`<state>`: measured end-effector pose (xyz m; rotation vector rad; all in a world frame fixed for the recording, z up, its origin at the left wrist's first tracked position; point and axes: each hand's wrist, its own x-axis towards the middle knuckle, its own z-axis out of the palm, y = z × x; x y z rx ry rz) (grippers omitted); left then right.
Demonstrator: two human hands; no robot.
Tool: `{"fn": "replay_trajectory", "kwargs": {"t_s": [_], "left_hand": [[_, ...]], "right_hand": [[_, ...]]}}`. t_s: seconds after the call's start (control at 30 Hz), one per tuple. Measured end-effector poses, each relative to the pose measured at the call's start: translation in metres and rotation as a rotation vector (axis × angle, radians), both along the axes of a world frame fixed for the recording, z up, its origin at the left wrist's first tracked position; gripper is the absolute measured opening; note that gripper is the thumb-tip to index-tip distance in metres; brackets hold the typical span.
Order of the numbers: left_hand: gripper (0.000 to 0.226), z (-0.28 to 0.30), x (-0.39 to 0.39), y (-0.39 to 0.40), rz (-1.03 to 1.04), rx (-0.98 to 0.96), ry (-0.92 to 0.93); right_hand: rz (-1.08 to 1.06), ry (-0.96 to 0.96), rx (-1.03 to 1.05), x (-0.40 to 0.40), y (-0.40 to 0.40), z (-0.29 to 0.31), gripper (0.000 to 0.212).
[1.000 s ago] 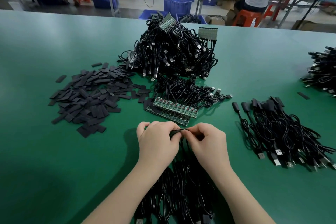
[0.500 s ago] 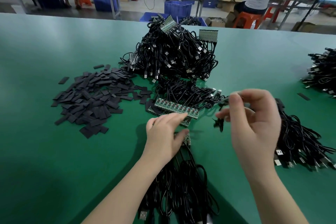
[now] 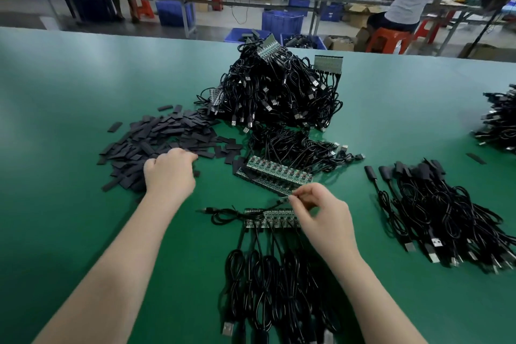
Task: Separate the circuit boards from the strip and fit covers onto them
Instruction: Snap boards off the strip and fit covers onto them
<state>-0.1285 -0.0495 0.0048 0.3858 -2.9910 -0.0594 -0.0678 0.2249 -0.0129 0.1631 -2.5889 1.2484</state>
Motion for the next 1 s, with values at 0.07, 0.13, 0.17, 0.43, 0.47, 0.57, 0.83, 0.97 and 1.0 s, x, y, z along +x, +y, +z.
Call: {"fn": "replay_trajectory", "kwargs": {"t_s": [0.07, 0.13, 0.17, 0.43, 0.47, 0.57, 0.83, 0.97, 1.0], "left_hand": [[0.053, 0.0, -0.01, -0.006, -0.036, -0.126, -0.102], [0.055, -0.003, -0.018, -0.011, -0.05, -0.174, -0.113], [0.055, -0.004, -0.021, -0.013, -0.053, -0.184, -0.105], [0.026, -0.002, -0.031, -0.019, -0.097, -0.341, -0.001], [0.026, 0.001, -0.028, -0.016, -0.1, -0.322, 0.076], [0.025, 0.011, -0.011, 0.011, -0.121, 0.13, 0.364], [0.026, 0.006, 0.042, 0.126, -0.412, 0.947, 0.243], [0.025, -0.026, 0.053, 0.136, -0.448, 0.949, 0.247], [0.025, -0.031, 0.055, 0.134, -0.45, 0.958, 0.244]], "right_hand": [[0.033, 0.011, 0.031, 0.003, 0.006, -0.006, 0.007], [0.065, 0.01, 0.014, 0.006, 0.008, -0.008, 0.011], [0.071, 0.02, 0.009, 0.007, 0.008, -0.009, 0.013], [0.054, 0.026, -0.066, 0.007, 0.007, -0.015, 0.016], [0.046, 0.024, -0.065, 0.006, 0.007, -0.015, 0.014], [0.045, 0.011, -0.069, 0.004, 0.008, -0.016, 0.013], [0.01, -0.042, -0.049, 0.0, 0.009, -0.017, 0.015], [0.013, -0.045, -0.047, 0.001, 0.011, -0.016, 0.016], [0.01, -0.045, -0.054, 0.001, 0.011, -0.015, 0.015]]}}
